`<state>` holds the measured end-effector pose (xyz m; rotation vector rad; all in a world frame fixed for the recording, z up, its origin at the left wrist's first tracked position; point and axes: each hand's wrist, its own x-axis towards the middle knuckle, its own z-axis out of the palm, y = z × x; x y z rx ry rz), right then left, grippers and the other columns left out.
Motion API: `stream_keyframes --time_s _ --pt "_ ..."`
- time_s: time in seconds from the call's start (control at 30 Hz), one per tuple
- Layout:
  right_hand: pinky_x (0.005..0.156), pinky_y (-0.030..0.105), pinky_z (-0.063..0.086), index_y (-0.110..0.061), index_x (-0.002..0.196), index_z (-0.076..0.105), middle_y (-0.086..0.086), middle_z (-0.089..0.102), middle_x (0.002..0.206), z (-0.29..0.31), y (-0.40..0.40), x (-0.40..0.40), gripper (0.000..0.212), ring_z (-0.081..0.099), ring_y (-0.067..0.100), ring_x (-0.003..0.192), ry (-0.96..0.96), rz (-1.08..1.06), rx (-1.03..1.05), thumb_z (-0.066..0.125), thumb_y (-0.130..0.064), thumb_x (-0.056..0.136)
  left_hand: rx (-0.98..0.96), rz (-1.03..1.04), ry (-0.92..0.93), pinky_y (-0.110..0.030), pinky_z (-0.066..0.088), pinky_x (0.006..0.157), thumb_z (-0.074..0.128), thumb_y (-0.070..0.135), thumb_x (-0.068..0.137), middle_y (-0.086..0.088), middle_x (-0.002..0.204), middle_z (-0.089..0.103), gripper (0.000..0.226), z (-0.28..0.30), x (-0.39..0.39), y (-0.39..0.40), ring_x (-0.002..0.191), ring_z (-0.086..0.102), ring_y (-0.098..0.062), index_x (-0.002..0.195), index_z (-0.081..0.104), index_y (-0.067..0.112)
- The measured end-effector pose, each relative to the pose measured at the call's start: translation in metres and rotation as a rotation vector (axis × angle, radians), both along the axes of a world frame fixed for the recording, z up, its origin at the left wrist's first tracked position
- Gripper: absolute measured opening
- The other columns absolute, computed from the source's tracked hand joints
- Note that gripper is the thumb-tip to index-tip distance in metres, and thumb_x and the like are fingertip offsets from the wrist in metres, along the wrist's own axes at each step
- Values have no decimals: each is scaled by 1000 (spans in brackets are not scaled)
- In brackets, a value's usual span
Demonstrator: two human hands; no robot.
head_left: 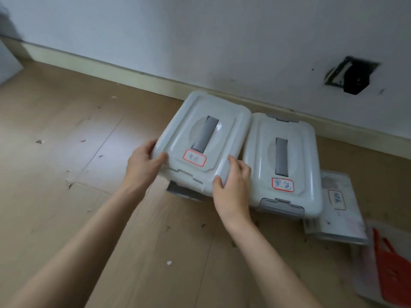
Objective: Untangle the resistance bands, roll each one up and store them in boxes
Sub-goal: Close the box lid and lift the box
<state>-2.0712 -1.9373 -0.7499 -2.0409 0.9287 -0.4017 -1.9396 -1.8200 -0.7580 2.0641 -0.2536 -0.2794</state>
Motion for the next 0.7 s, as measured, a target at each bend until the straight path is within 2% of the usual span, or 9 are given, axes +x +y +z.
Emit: stream_keyframes --time_s 0.13,0.2,0.33,0.37,0.43,0.47,0.6,0.67,0.7 --pt "101 25 29 -11 142 32 9 21 146 5 0 6 52 43 27 123 118 6 37 44 -1 92 37 5 139 -33 45 84 59 16 88 -4 110 60 36 -4 -12 4 97 55 -21 124 55 14" --pt "99 23 29 -11 142 32 10 23 144 8 -6 7 51 45 27 120 159 39 13 43 -1 93 150 -21 123 -35 46 84 61 18 86 -8 110 62 38 4 -9 3 98 58 -25 123 54 11" --pt "90 18 32 -14 140 36 6 29 138 11 -2 -12 53 46 24 114 215 109 -9 45 1 90 391 -101 173 -40 50 80 63 34 85 -9 97 63 36 13 -17 22 91 61 -29 105 49 7" --pt "90 21 33 -15 140 35 6 29 136 9 3 -20 54 48 24 112 236 124 -15 45 2 89 375 -120 238 -42 52 79 64 36 85 -10 94 63 37 13 -20 30 89 62 -29 102 49 7" --pt "93 27 35 -18 140 33 7 29 134 7 10 -30 55 50 26 108 263 141 -14 44 1 89 221 -126 395 -40 55 75 65 37 84 -13 94 63 38 12 -26 41 87 63 -27 105 49 10" --pt "94 30 36 -18 140 33 7 30 134 8 12 -30 55 51 28 108 273 139 -6 45 0 90 178 -117 418 -39 55 74 65 38 84 -13 94 62 38 10 -26 43 87 63 -26 107 50 11" --pt "94 37 41 -21 139 31 10 25 139 18 4 -21 54 50 34 110 390 161 23 46 -3 90 199 -50 305 -42 51 83 64 34 86 -14 108 60 43 2 -28 34 97 60 -30 120 49 13" --pt "103 40 35 -19 138 33 12 13 150 21 6 -25 50 38 35 127 436 284 -185 50 -15 91 305 -118 80 -41 45 92 63 30 86 -14 126 50 57 2 -28 32 110 54 -31 135 39 15" --pt "111 40 24 -18 141 31 10 5 155 20 10 -29 54 23 33 138 427 418 -315 53 -25 91 369 -225 -51 -42 38 100 62 29 87 -14 139 40 65 2 -29 31 121 46 -32 142 31 16"
